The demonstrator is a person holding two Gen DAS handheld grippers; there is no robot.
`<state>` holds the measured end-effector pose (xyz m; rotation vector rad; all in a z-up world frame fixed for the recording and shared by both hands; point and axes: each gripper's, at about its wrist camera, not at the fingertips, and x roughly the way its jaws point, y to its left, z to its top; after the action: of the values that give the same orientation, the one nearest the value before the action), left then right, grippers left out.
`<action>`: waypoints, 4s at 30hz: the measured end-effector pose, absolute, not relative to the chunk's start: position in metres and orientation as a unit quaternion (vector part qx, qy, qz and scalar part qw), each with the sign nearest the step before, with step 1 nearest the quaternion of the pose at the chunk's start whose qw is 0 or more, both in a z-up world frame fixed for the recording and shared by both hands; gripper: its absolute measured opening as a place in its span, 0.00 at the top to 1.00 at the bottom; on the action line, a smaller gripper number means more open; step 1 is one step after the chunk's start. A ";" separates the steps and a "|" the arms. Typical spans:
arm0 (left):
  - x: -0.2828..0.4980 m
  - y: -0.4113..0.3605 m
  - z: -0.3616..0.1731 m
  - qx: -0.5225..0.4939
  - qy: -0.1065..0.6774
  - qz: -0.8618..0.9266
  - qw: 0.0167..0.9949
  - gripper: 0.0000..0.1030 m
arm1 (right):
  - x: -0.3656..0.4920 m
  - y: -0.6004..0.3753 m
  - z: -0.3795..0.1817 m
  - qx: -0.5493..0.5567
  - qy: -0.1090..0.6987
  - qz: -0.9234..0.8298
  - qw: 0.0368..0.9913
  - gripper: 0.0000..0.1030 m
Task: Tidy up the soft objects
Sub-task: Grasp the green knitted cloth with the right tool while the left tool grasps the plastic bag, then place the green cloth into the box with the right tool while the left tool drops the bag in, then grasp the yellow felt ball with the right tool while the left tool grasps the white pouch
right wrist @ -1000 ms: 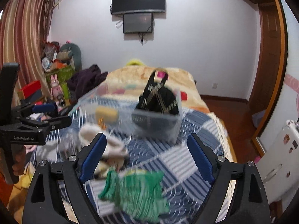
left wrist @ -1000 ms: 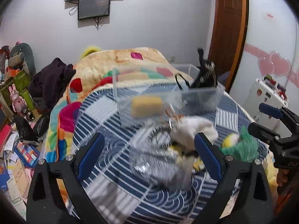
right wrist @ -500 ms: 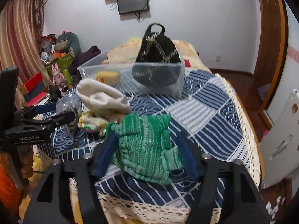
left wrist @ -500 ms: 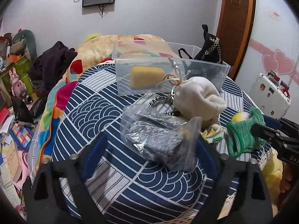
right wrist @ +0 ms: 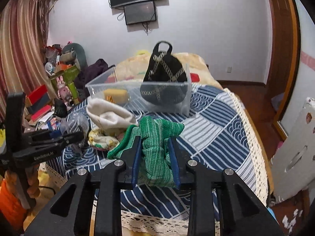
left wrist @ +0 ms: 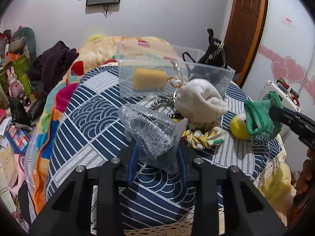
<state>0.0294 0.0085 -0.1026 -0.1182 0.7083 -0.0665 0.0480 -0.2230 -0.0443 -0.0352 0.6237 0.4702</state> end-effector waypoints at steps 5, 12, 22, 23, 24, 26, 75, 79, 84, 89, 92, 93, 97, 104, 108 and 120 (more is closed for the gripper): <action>0.023 0.014 -0.083 -0.060 0.321 -0.031 0.945 0.69 | 0.051 -0.227 -0.028 -0.009 0.282 0.226 0.932 0.76; 0.027 0.019 -0.055 -0.047 0.282 -0.024 0.958 0.69 | 0.067 -0.219 -0.011 0.008 0.252 0.235 0.939 0.76; 0.063 0.019 -0.023 -0.026 0.239 -0.019 0.970 0.69 | 0.104 -0.196 0.000 0.009 0.232 0.235 0.944 0.76; 0.071 0.019 -0.022 -0.024 0.240 -0.019 0.970 0.69 | 0.112 -0.194 -0.001 0.006 0.236 0.230 0.944 0.76; 0.076 0.019 -0.023 -0.023 0.242 -0.020 0.970 0.69 | 0.117 -0.194 -0.002 0.004 0.240 0.226 0.944 0.76; 0.090 0.020 -0.026 -0.023 0.251 -0.022 0.968 0.69 | 0.132 -0.193 -0.007 0.002 0.254 0.223 0.941 0.76; 0.119 0.012 -0.026 -0.017 0.289 -0.050 0.956 0.27 | 0.116 -0.186 0.002 -0.047 0.247 0.253 0.934 0.24; 0.104 0.008 -0.035 -0.025 0.300 -0.062 0.952 0.26 | 0.110 -0.192 -0.008 -0.037 0.255 0.251 0.933 0.23; 0.089 0.002 -0.051 -0.024 0.317 -0.066 0.946 0.26 | 0.101 -0.193 -0.024 -0.043 0.270 0.247 0.929 0.23; 0.077 -0.008 -0.069 -0.019 0.329 -0.072 0.941 0.26 | 0.091 -0.195 -0.042 -0.043 0.292 0.253 0.921 0.23; 0.075 -0.014 -0.079 -0.020 0.337 -0.078 0.938 0.26 | 0.085 -0.197 -0.055 -0.041 0.310 0.255 0.915 0.23; 0.075 -0.016 -0.082 -0.021 0.338 -0.079 0.937 0.26 | 0.083 -0.198 -0.060 -0.040 0.316 0.256 0.913 0.23; 0.079 -0.023 -0.089 -0.027 0.343 -0.082 0.935 0.26 | 0.084 -0.204 -0.079 -0.032 0.345 0.260 0.901 0.24; 0.092 -0.032 -0.093 -0.040 0.355 -0.104 0.928 0.45 | 0.087 -0.211 -0.089 -0.018 0.366 0.267 0.891 0.52; 0.094 -0.033 -0.094 -0.039 0.353 -0.102 0.929 0.58 | 0.082 -0.207 -0.091 -0.020 0.365 0.274 0.889 0.58; 0.083 -0.022 -0.080 -0.050 0.327 -0.097 0.939 0.81 | 0.080 -0.209 -0.070 -0.014 0.334 0.267 0.904 0.59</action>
<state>0.0826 -0.0217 -0.0803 -0.1022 0.6667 -0.1984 0.0804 -0.2090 -0.0702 -0.0289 0.6909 0.5514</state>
